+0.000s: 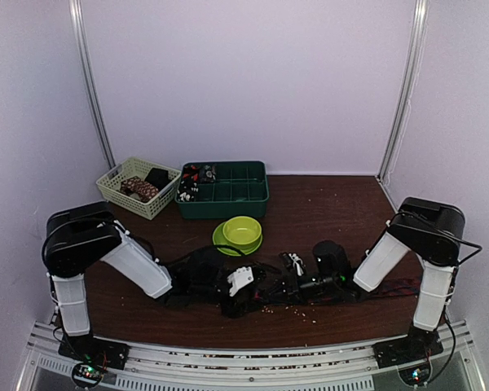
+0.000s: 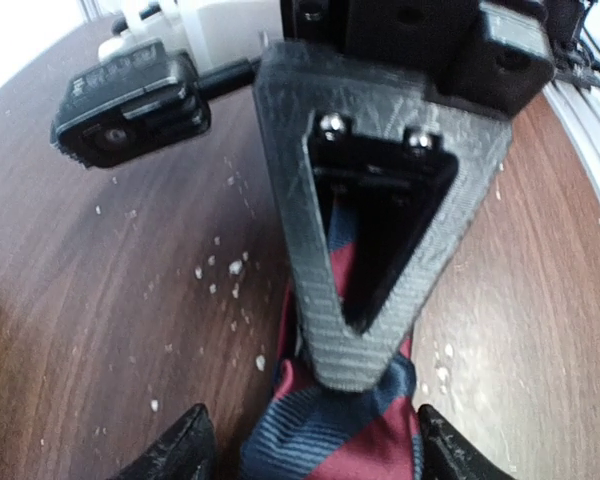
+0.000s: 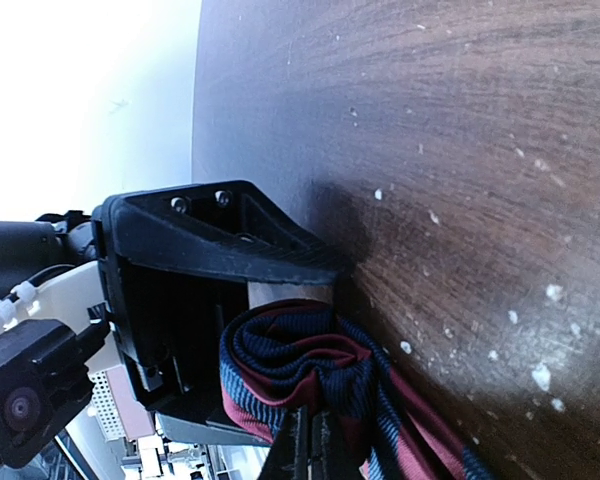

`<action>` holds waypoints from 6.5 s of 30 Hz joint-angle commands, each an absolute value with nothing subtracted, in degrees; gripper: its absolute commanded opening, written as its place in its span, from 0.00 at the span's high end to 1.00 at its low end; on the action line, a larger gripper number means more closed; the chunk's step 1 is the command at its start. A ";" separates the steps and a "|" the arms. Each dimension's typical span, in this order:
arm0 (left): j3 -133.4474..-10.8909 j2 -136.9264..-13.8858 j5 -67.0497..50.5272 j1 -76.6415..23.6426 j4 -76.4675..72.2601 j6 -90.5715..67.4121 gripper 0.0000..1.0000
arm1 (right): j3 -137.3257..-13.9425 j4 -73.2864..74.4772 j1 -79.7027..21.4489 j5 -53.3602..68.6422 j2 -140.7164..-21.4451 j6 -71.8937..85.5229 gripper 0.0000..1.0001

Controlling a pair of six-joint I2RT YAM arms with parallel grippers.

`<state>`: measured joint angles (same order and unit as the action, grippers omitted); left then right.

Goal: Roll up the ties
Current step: Roll the tie at the center of the board.

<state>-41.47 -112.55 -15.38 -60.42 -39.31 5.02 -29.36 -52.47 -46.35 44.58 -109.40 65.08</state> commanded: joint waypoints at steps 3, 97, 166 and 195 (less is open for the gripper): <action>-40.49 -117.71 -14.06 -61.44 -50.09 2.09 0.31 | -27.82 -50.21 -45.79 43.47 -111.27 66.11 1.00; -48.32 -115.73 -27.93 -56.78 -21.33 11.04 0.86 | -27.20 -33.09 -45.82 38.96 -100.79 53.76 0.70; -34.71 -106.02 -14.80 -59.69 -45.78 -9.05 0.22 | -41.89 -18.84 -50.80 38.51 -108.84 40.13 1.00; -38.01 -107.69 -5.63 -62.84 -35.65 -10.45 0.51 | -41.79 -17.08 -50.81 37.81 -102.20 40.00 1.00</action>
<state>-37.36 -106.52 -7.22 -63.16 -35.92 -9.78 -42.87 -18.81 -50.50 38.54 -104.57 40.42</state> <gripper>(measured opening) 0.464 0.012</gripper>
